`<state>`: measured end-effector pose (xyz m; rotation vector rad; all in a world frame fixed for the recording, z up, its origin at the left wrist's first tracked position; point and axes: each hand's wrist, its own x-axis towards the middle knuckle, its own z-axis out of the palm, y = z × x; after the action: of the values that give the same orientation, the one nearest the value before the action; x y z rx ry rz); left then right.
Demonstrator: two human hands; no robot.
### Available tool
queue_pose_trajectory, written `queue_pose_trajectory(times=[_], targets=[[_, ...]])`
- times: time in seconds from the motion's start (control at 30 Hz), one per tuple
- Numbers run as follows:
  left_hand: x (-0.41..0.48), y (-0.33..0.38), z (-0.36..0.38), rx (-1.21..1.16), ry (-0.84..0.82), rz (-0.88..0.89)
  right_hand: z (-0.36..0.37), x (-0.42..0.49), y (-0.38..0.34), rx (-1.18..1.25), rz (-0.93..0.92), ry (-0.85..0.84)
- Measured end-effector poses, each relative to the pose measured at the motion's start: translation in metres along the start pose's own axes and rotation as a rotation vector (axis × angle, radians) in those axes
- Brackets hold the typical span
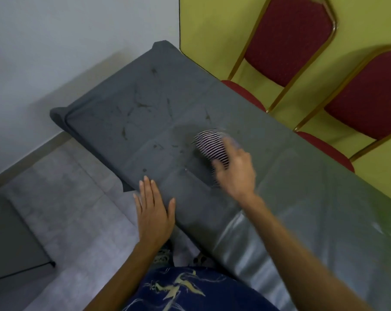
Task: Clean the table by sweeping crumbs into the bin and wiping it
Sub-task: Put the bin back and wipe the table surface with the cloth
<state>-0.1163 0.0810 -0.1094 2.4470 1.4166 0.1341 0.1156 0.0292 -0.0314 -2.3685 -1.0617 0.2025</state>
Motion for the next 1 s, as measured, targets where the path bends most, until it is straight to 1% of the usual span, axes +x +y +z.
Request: queue_pose_trajectory(times=[0.1,0.17,0.2,0.27,0.33,0.43,0.5,0.53,0.57,0.63,0.67,0.73,0.8,0.87,1.0], targets=[[-0.004,-0.011,-0.003,-0.008,-0.010,0.028,0.039,-0.052,-0.057,-0.014,-0.212,-0.158],[-0.004,-0.013,-0.003,-0.040,-0.027,0.046,0.051,-0.065,-0.068,-0.070,-0.334,-0.245],[-0.003,-0.013,-0.002,-0.034,-0.033,0.043,0.051,-0.061,-0.062,-0.084,-0.371,-0.251],[-0.004,-0.012,-0.001,-0.005,-0.037,0.027,0.044,-0.040,-0.038,-0.128,-0.383,-0.204],[-0.004,-0.010,-0.002,0.020,-0.048,0.022,0.033,-0.011,-0.006,-0.206,-0.312,-0.126],[-0.005,-0.011,-0.007,0.007,-0.065,0.031,0.011,0.034,0.032,-0.250,-0.056,-0.059],[-0.002,-0.017,-0.013,-0.059,-0.065,-0.005,0.003,0.051,0.033,-0.187,0.117,-0.041],[0.002,-0.022,-0.018,-0.108,-0.062,-0.041,0.004,0.052,0.025,-0.142,0.161,-0.025],[0.008,-0.028,-0.022,-0.149,-0.061,-0.074,0.008,0.048,0.010,-0.098,0.152,-0.002],[0.023,-0.040,-0.030,-0.163,-0.054,-0.089,0.025,0.030,-0.030,-0.014,0.022,0.017],[0.030,-0.045,-0.033,-0.147,-0.058,-0.069,0.038,0.017,-0.052,0.021,-0.058,-0.007],[0.041,-0.053,-0.038,-0.126,-0.074,-0.014,0.067,-0.009,-0.094,0.037,-0.193,-0.105],[0.046,-0.059,-0.038,-0.149,-0.067,0.028,0.090,-0.025,-0.124,-0.023,-0.277,-0.194],[0.046,-0.061,-0.037,-0.139,-0.065,0.036,0.101,-0.027,-0.130,-0.086,-0.313,-0.215],[0.045,-0.061,-0.030,-0.083,-0.079,0.043,0.084,0.001,-0.095,-0.159,-0.379,-0.203]])
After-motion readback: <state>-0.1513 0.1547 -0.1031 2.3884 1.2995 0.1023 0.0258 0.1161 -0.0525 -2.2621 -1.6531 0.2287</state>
